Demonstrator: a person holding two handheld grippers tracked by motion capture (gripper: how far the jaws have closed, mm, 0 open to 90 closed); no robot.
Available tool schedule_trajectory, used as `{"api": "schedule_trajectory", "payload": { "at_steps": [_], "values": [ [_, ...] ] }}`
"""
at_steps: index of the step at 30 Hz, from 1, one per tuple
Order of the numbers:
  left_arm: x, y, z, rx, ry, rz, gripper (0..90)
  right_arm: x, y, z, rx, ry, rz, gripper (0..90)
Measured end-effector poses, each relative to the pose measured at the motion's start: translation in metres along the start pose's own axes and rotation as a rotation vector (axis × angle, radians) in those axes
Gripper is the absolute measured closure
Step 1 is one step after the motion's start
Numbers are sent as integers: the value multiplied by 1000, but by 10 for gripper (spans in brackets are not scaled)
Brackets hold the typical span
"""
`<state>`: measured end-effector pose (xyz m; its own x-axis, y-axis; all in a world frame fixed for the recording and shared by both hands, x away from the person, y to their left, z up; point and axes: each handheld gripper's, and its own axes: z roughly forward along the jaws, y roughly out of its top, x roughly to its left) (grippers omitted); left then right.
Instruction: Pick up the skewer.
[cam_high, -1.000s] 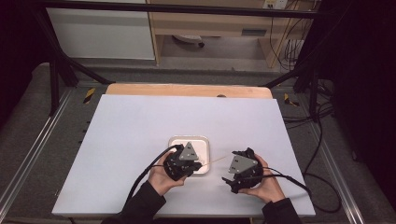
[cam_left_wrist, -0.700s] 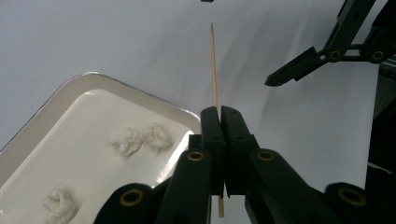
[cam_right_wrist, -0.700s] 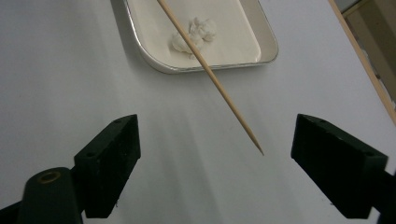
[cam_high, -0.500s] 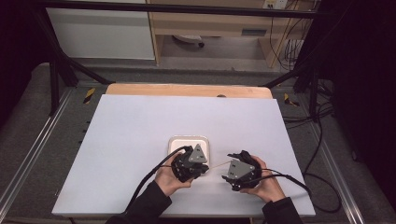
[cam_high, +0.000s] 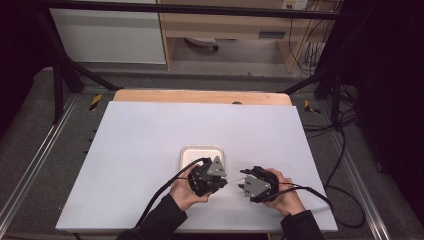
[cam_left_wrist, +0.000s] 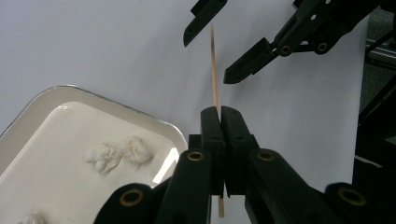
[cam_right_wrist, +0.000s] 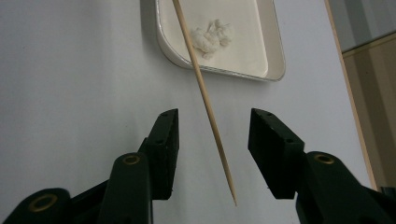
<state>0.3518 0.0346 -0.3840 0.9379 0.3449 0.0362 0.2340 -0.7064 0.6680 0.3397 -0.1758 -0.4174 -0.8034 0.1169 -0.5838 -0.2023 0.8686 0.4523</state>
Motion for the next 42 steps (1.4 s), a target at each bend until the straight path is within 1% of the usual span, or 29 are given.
{"api": "schedule_trajectory", "payload": {
  "at_steps": [1,2,3,4,7,8,12,14,17,18,19,20,23,29,30,31,32,36,38,40,42],
  "values": [
    [0,0,0,3,0,3,889,1,0,0,1,5,-30,575],
    [0,0,0,3,-1,5,889,1,0,0,1,5,-30,575],
    [0,0,0,2,-1,5,889,2,0,1,4,10,-55,602],
    [0,1,1,2,-3,6,889,2,0,1,4,10,-55,602],
    [-1,1,2,9,-6,11,889,2,1,2,3,17,-96,656],
    [-1,1,2,11,-7,12,889,2,1,2,3,17,-96,656],
    [-2,1,4,11,-11,12,889,4,1,2,13,26,-103,715],
    [-2,1,4,13,-12,15,889,4,1,2,12,33,-128,745],
    [-3,1,5,14,-13,19,889,4,1,2,16,28,-130,764],
    [-3,1,5,18,-16,20,889,4,0,2,14,29,-142,774],
    [-3,2,6,18,-18,21,889,4,0,2,13,26,-146,792],
    [-3,1,6,15,-18,19,889,4,0,2,13,26,-146,792],
    [-3,2,6,19,-18,21,889,4,0,2,13,33,-158,835],
    [-3,2,7,15,-21,15,889,4,1,2,14,42,-174,870],
    [-3,2,7,17,-20,16,889,5,1,2,17,49,-189,879],
    [-3,2,7,17,-20,16,889,5,1,2,17,49,-189,879],
    [-3,2,7,16,-20,15,889,5,1,3,17,50,-199,884],
    [-2,2,7,20,-19,12,889,5,1,2,15,47,-202,886],
    [-1,2,7,22,-27,6,888,5,1,2,16,46,-211,890],
    [0,2,7,29,-32,-1,885,6,2,1,23,52,-209,891],
    [1,3,8,38,-34,0,878,6,3,1,32,52,-221,891]
  ]
}}
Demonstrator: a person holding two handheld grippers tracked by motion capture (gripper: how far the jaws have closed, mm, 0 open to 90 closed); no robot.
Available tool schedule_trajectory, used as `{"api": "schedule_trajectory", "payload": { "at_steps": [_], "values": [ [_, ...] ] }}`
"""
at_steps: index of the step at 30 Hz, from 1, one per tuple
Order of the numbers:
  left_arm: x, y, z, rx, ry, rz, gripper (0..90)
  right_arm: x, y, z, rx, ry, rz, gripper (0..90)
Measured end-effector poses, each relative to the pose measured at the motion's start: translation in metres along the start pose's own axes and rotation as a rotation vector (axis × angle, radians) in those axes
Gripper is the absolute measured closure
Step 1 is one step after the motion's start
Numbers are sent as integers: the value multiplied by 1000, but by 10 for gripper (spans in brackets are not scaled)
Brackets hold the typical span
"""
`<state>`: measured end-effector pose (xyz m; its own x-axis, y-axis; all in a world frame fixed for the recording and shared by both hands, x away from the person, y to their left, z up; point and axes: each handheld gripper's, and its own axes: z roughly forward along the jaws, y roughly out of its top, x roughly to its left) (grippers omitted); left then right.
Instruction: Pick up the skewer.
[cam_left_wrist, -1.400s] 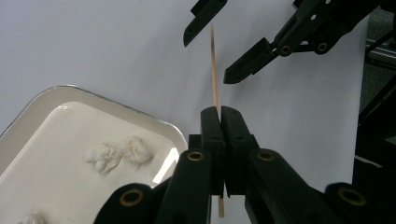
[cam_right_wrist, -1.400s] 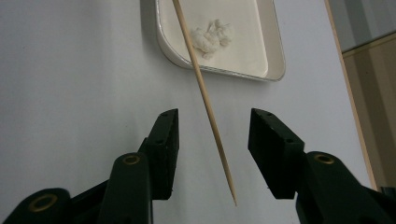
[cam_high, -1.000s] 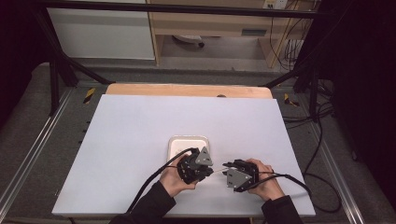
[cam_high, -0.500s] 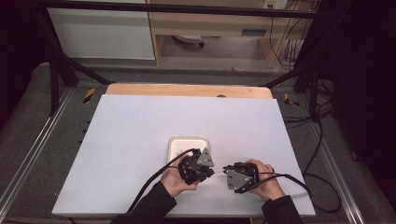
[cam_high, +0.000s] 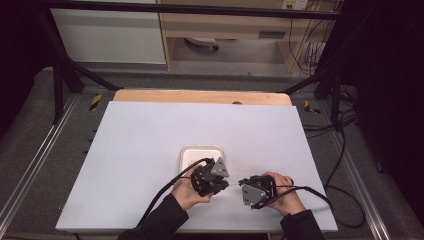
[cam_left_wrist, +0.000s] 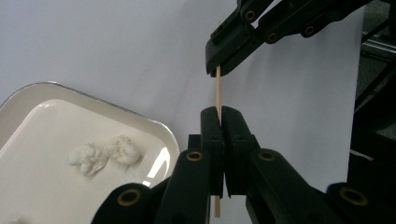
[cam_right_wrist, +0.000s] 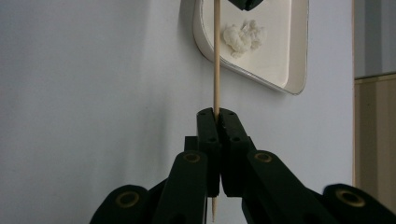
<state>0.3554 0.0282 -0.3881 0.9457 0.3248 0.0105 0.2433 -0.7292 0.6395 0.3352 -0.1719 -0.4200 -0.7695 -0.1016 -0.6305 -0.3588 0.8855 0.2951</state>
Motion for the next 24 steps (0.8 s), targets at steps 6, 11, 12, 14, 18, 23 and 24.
{"api": "schedule_trajectory", "payload": {
  "at_steps": [6,11,12,14,18,23,24],
  "values": [
    [5,2,3,93,17,-1,702,0,1,1,38,1,-25,892],
    [4,9,7,171,-11,-3,707,0,3,0,45,2,-36,892],
    [4,10,8,187,-18,1,729,0,3,0,48,1,-41,892],
    [3,13,11,214,-19,5,745,-1,3,0,49,1,-48,892],
    [2,19,14,267,-22,14,818,-1,3,0,53,5,-56,892],
    [2,20,19,291,-20,14,851,0,4,0,63,9,-71,891],
    [1,20,19,296,-21,16,859,0,4,0,66,9,-75,892]
  ]
}}
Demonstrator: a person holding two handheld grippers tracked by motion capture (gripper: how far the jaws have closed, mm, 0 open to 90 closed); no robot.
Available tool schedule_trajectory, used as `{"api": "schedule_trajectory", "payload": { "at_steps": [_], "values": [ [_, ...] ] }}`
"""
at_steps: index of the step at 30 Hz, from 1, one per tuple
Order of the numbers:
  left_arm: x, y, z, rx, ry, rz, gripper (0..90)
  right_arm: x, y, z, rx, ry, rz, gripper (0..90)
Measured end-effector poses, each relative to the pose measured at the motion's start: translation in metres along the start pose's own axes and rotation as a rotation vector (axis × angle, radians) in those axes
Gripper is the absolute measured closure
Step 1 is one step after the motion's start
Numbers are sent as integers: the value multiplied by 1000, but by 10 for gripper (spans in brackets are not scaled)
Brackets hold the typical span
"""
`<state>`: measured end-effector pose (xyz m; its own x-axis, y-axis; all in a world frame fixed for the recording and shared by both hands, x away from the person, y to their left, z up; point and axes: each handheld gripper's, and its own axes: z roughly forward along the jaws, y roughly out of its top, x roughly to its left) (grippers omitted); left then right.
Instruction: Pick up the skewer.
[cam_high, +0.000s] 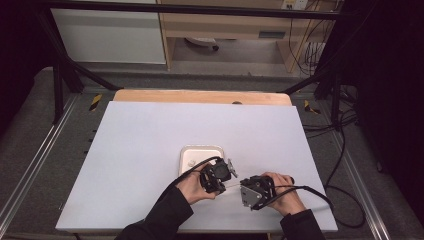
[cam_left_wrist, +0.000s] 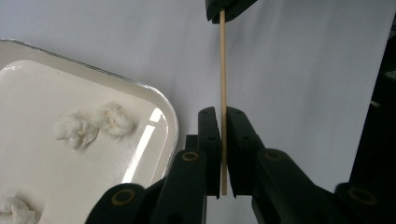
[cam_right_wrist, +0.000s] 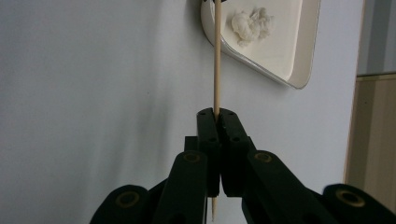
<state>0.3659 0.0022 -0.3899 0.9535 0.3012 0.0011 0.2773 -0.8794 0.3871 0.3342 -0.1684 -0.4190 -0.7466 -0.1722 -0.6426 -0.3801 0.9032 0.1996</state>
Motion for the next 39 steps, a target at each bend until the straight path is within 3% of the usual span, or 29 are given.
{"api": "schedule_trajectory", "payload": {
  "at_steps": [9,15,22,23,25,27,28,29,32,35,39],
  "values": [
    [-4,0,4,26,20,22,884,1,2,1,6,-1,-13,892],
    [-6,0,5,18,44,33,889,0,2,0,9,-3,-23,891],
    [-8,-2,3,-12,58,25,890,0,2,-2,9,-9,21,875],
    [-7,-3,1,-1,66,38,890,-1,1,-2,2,-20,35,863],
    [-6,-5,0,-3,72,30,890,-3,0,-5,-17,-29,82,807],
    [-4,-9,-1,-17,78,10,890,-6,-5,-9,-46,-42,189,678],
    [-2,-11,-3,-15,79,6,890,-6,-5,-9,-46,-42,189,678],
    [-1,-14,-4,-19,82,3,890,-7,-7,-11,-54,-55,219,645],
    [1,-21,-8,-34,74,-18,890,-10,-14,-15,-84,-60,353,532],
    [4,-29,-13,-40,104,-22,890,-11,-23,-17,-96,-70,480,421],
    [8,-42,-19,-56,114,-45,889,-11,-35,-15,-80,-64,632,317]
  ]
}}
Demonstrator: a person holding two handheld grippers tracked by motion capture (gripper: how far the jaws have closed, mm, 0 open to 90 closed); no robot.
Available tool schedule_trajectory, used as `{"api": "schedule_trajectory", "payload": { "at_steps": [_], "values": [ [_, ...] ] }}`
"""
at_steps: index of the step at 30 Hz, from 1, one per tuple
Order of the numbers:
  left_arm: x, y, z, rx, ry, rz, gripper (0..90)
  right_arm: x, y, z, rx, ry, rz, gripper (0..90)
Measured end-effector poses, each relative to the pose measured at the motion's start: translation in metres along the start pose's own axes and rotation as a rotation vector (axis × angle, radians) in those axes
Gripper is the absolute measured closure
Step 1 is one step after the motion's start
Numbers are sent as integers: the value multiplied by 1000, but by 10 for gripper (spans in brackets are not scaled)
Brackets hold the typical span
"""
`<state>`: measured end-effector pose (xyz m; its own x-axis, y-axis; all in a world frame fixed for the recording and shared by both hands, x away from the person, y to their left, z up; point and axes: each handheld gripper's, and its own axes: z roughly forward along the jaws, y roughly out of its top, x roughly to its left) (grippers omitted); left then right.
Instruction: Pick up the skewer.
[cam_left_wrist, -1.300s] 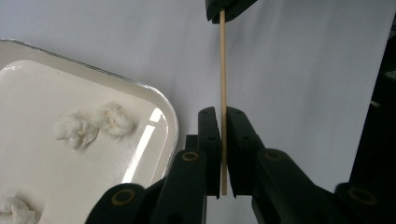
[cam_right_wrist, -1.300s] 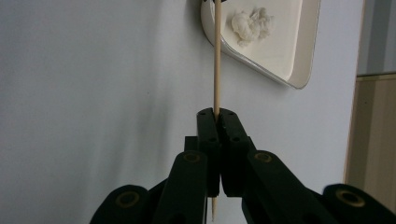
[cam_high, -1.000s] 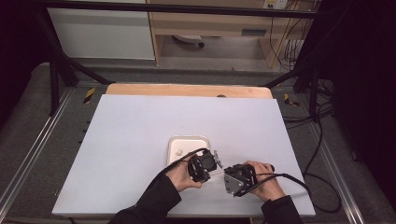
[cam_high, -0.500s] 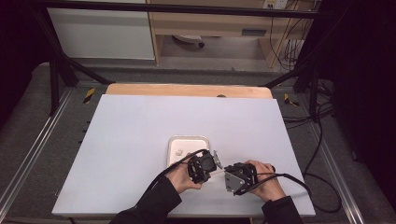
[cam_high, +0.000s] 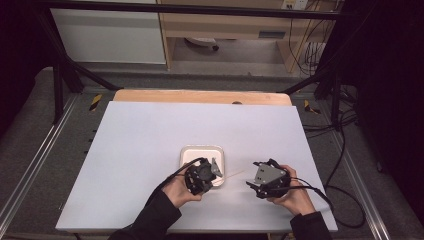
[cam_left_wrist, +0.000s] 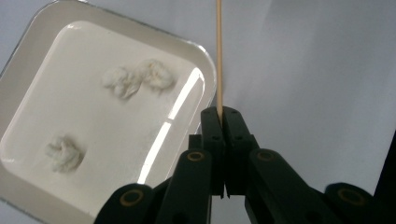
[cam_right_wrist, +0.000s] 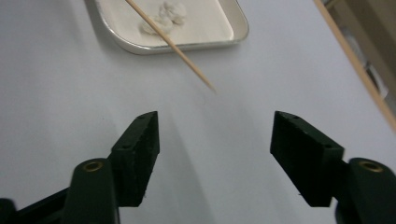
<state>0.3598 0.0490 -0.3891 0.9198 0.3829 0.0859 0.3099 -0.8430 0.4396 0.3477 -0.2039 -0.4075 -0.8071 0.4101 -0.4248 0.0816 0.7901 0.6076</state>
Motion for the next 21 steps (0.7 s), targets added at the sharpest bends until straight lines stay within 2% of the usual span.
{"api": "schedule_trajectory", "payload": {
  "at_steps": [5,9,14,21],
  "values": [
    [7,-18,-7,-41,18,-41,889,-6,-11,5,22,9,187,201],
    [11,-34,-16,-91,35,-80,889,-8,-19,7,41,34,292,135],
    [15,-55,-27,-162,58,-138,889,-8,-25,10,40,60,380,78],
    [19,-85,-36,-253,96,-211,889,-9,-24,10,16,86,470,23]
  ]
}}
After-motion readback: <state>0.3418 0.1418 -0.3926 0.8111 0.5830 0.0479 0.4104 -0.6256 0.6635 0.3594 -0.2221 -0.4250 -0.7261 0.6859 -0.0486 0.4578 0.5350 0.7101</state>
